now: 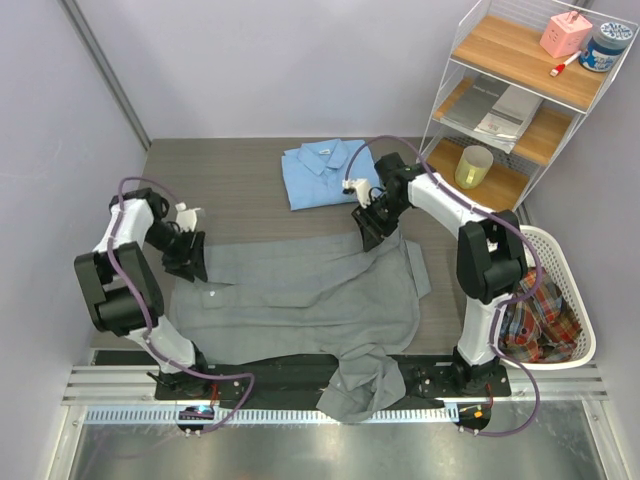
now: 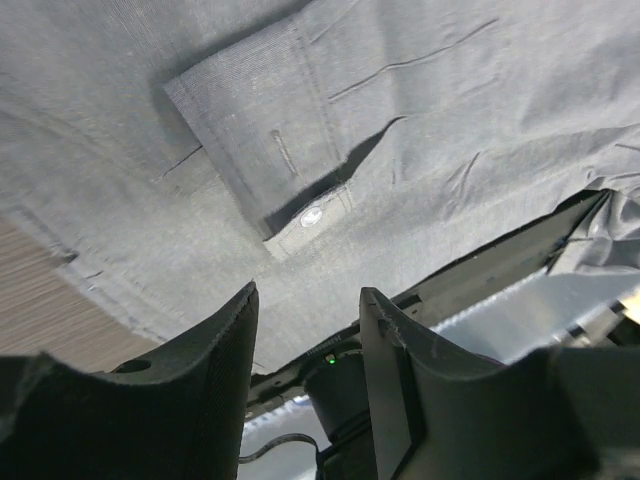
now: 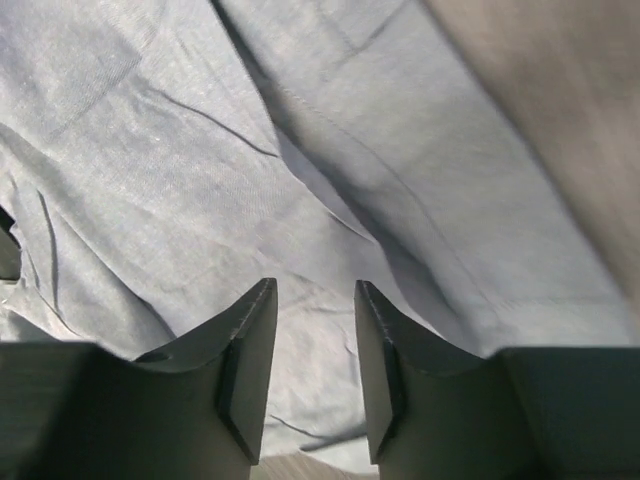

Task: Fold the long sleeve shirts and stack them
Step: Fold the shirt

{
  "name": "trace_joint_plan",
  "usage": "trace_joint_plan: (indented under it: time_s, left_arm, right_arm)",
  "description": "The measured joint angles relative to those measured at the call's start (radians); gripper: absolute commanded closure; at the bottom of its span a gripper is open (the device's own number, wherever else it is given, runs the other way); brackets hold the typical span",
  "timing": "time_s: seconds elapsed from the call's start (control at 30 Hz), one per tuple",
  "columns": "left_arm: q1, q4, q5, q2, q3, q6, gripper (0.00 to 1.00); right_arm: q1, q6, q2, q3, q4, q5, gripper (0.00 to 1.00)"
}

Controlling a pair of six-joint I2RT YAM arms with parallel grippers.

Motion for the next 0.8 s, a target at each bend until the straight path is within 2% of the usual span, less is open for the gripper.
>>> trace_joint_plan:
  time_s: [0.17,0.37,0.63,0.73,0.8]
  left_arm:
    - [-0.037,0.017,0.017,-0.117,0.004,0.028,0.56]
    - [-0.144,0.08,-0.003,-0.108,-0.032,0.023,0.56]
    - [-0.174,0.212,-0.13,0.003,-0.138,-0.002,0.65]
    - [-0.175,0.248,-0.169,0.073,-0.125,-0.015,0.66]
    - [-0.175,0.209,-0.18,0.136,-0.065,-0.038,0.67]
  right_arm:
    - [-0.027,-0.029,-0.027,0.021,-0.023,0.013,0.69]
    - [-0.029,-0.034,0.013,0.006,-0.023,0.042,0.75]
    - [-0.041,-0.044,0.062,-0.095,-0.01,0.119,0.78]
    - [-0.045,-0.031,0.08,-0.095,-0.003,0.137,0.77]
    - [-0.05,-0.017,0.098,-0.069,-0.014,0.145,0.77]
